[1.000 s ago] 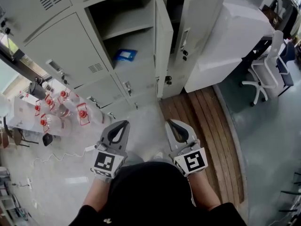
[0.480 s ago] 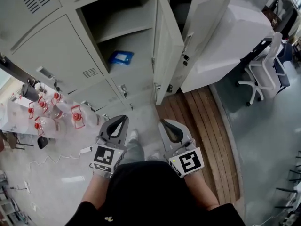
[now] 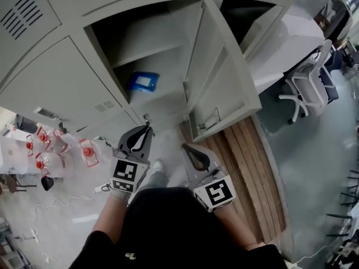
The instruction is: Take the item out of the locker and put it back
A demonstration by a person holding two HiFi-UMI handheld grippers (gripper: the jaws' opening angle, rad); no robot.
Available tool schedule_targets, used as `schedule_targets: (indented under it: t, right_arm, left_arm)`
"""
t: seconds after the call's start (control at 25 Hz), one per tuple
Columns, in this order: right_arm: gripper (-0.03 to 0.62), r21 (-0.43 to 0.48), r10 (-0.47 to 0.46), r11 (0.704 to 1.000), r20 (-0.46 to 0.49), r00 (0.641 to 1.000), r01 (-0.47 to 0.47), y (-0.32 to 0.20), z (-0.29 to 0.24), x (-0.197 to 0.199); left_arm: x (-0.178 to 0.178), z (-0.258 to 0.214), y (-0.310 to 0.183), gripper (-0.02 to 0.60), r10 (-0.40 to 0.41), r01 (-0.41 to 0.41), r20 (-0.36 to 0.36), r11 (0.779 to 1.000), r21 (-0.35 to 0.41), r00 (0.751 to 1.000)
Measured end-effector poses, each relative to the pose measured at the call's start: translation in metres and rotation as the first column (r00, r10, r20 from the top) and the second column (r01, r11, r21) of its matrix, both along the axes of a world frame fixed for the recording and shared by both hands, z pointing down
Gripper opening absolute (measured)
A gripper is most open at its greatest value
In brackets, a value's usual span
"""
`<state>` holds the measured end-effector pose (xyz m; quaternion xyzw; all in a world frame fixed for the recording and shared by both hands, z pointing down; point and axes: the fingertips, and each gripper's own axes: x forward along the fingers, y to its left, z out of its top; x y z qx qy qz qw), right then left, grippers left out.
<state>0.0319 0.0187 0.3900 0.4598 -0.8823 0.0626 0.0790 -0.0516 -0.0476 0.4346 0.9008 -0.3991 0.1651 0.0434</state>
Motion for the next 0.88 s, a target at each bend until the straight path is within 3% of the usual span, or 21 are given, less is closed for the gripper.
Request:
schedule_targets:
  t: [0.24, 0.4, 0.6, 0.88]
  right_arm:
    - [0.002, -0.031, 0.061, 0.998, -0.016, 0.998, -0.062, -0.027, 0.014, -0.014]
    - [0.002, -0.041, 0.113, 0.993, -0.029, 0.993, -0.114, -0.041, 0.023, -0.019]
    - [0.002, -0.057, 0.176, 0.982, -0.035, 0.984, -0.178, -0.048, 0.031, -0.024]
    - [0.002, -0.098, 0.199, 0.975, -0.037, 0.979, -0.202, -0.052, 0.039, -0.03]
  left_arm:
    - [0.005, 0.008, -0.049, 0.028, 0.067, -0.067, 0.009, 0.998, -0.003, 0.998]
    - [0.013, 0.018, -0.075, 0.095, 0.102, -0.102, 0.031, 0.995, -0.009, 0.994]
    - [0.014, 0.036, -0.108, 0.14, 0.058, -0.059, 0.13, 0.998, 0.004, 0.99]
    - [0.02, 0.057, -0.133, 0.212, -0.022, 0.015, 0.171, 0.999, 0.043, 0.985]
